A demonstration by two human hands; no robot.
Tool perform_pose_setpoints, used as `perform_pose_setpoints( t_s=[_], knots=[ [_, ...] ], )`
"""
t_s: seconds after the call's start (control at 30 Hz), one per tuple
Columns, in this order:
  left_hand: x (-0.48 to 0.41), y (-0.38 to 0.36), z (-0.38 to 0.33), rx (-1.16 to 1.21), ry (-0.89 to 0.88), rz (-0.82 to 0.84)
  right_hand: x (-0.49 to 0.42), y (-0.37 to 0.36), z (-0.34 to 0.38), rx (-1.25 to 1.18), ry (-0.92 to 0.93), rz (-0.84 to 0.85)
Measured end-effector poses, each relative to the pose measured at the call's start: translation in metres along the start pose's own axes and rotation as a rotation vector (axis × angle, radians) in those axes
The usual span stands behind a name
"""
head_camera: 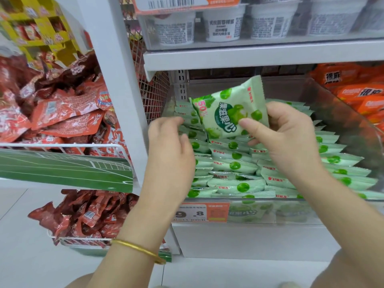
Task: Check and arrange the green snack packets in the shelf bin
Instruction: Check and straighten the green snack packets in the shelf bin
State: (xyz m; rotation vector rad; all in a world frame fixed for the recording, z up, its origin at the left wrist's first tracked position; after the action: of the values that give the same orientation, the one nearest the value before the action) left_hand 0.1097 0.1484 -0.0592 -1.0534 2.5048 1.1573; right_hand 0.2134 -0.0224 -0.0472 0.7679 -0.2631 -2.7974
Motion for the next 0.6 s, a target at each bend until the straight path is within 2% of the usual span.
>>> perform_pose_setpoints(
  t_s=[0.13,0.3,0.47,0.6],
  knots=[
    [-0.001,-0.035,0.006,-0.277,-0.096,0.157,-0.008,-0.004,0.000,0.214,0.089,-0.060],
    [0.003,-0.061,0.016,-0.531,-0.095,0.359,-0.017,-0.031,0.011,0.418,0.213,-0.002],
    [0.011,-0.060,0.017,-0.534,-0.065,0.412,-0.030,-0.064,0.021,0.614,0.328,0.129],
    [0.020,-0.056,0.016,-0.565,-0.072,0.423,-0.034,-0.094,0.025,0.895,0.402,0.289]
  ],
)
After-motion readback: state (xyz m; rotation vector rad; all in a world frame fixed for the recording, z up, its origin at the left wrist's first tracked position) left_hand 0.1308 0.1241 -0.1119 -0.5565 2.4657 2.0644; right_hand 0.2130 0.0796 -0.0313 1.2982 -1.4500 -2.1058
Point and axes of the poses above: each hand's wrist, its own x-axis away from the middle knuckle, its own y-axis out of the back of the hand, z = x × y, the point moved 10 cm from there along -x, towards the middle knuckle, and after that the axes turned 2 degrees about -z, right-handed, at the moved point
